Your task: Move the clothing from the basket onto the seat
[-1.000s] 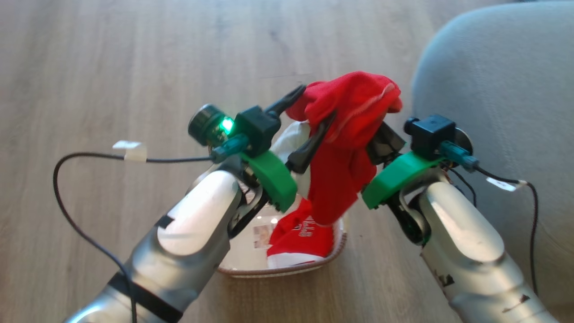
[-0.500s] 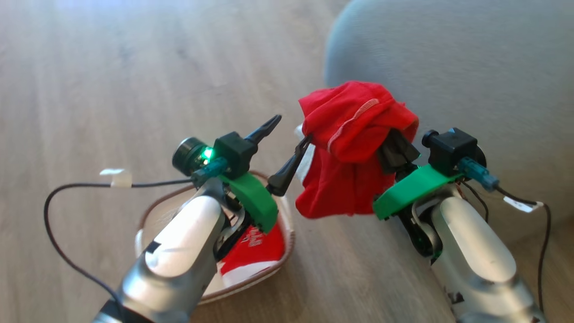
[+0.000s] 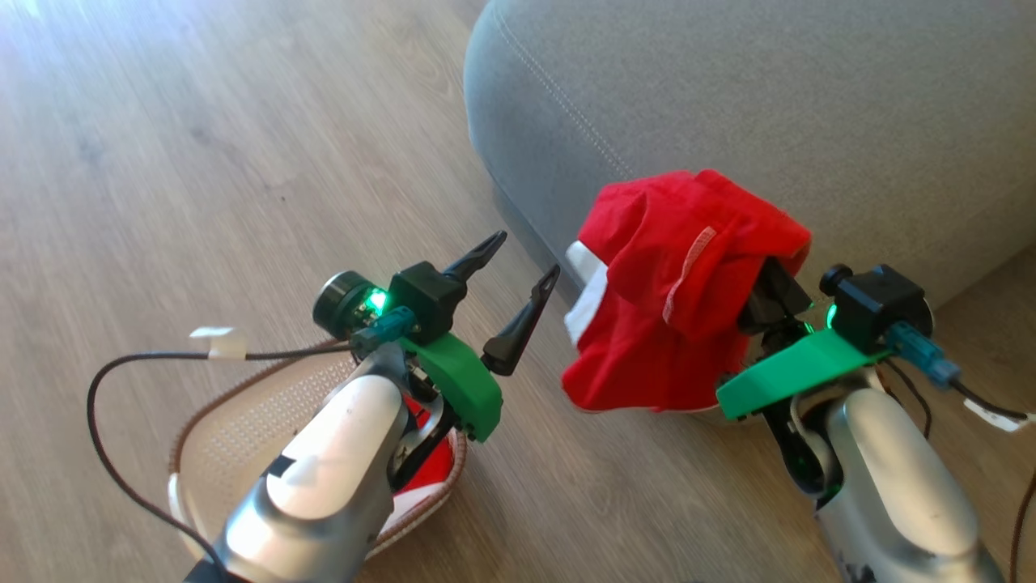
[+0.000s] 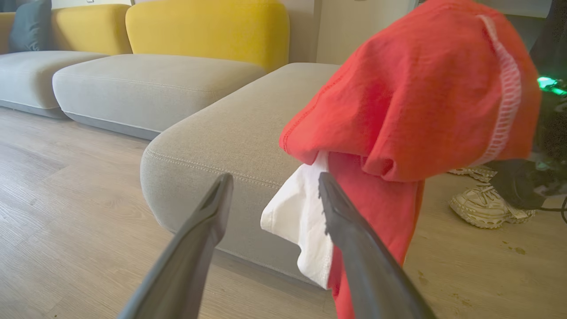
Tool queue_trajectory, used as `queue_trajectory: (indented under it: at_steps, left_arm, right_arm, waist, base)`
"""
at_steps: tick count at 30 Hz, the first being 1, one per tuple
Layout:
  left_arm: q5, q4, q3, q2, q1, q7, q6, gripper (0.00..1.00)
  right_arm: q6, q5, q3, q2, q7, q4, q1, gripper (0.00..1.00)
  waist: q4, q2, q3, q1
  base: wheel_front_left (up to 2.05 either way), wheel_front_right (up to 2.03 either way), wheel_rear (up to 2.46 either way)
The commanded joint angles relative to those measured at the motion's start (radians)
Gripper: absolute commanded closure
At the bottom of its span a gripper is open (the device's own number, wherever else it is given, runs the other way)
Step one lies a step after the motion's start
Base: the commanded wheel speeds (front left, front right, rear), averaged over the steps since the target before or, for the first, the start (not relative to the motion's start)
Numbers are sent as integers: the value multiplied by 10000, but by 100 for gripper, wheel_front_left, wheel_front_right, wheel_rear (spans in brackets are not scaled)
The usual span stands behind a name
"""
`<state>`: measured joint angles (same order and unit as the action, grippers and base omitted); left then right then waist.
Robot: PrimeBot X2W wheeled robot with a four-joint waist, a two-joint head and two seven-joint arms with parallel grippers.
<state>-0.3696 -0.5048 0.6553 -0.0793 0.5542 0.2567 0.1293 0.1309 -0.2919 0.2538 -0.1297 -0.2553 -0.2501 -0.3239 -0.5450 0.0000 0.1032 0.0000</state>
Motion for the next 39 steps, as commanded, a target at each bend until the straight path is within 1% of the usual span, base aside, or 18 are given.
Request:
queue_trajectory:
  at_steps: [1,5,9,11,17,21,24,25,26,29,32,37,39]
  left_arm:
    - [-25,271,-225,-169,566,51,11,0]
    - [-92,304,6,-289,685,51,11,0]
    - [-107,403,179,-518,764,51,12,0]
    - [-179,463,237,-623,756,51,12,0]
    - [-173,692,402,-1007,868,51,12,0]
    - [-173,777,667,-1269,1075,51,13,0]
    - [-229,780,848,-1422,1306,33,13,0]
    - [-229,780,848,-1422,1306,33,13,0]
    - [-242,794,923,-1473,1387,17,13,0]
    - [-274,856,1156,-1617,1625,-47,13,0]
    - [-300,958,1418,-1747,1812,-125,13,0]
    - [-341,1175,1689,-2034,2032,-234,13,0]
    - [-365,1247,1826,-2139,2053,-266,13,0]
  right_arm:
    - [-2,104,48,12,-65,518,-142,100]
    - [-2,415,-123,-363,-65,684,-334,100]
    - [-2,858,-101,-1048,-65,419,-1202,100]
    - [-2,1031,85,-1421,-65,116,-1768,100]
    - [-2,1011,185,-2145,-65,-867,-3794,100]
    - [-2,1079,-29,-2716,-65,-1611,-5238,100]
    - [-2,1187,-261,-3265,-65,-2242,-6280,100]
    - [-2,1187,-261,-3265,-65,-2242,-6280,100]
    - [-2,1212,-343,-3410,-65,-2445,-6609,100]
    - [-2,1235,-842,-3713,-31,-3090,-7491,100]
    - [-2,1261,-1313,-4100,329,-3832,-8316,100]
    - [-2,1353,-2853,-4734,844,-4861,-9533,100]
    - [-2,1351,-3711,-4903,1057,-5388,-9814,100]
  waist:
    - [-61,0,191,0]
    - [-96,0,545,0]
    - [-120,0,982,0]
    - [-135,0,1239,0]
    - [-179,0,1992,0]
    - [9,0,2617,0]
    - [233,0,3136,0]
    - [233,0,3136,0]
    - [306,0,3297,0]
    - [545,0,3787,0]
    - [845,0,4231,0]
    - [1427,0,4994,0]
    - [1683,0,5270,0]
  base:
    - [0,0,0]
    - [0,0,0]
    - [0,0,0]
    - [0,0,0]
    - [0,0,0]
    - [0,0,0]
    - [0,0,0]
    - [0,0,0]
    - [0,0,0]
    - [0,0,0]
    - [0,0,0]
    - [0,0,0]
    - [0,0,0]
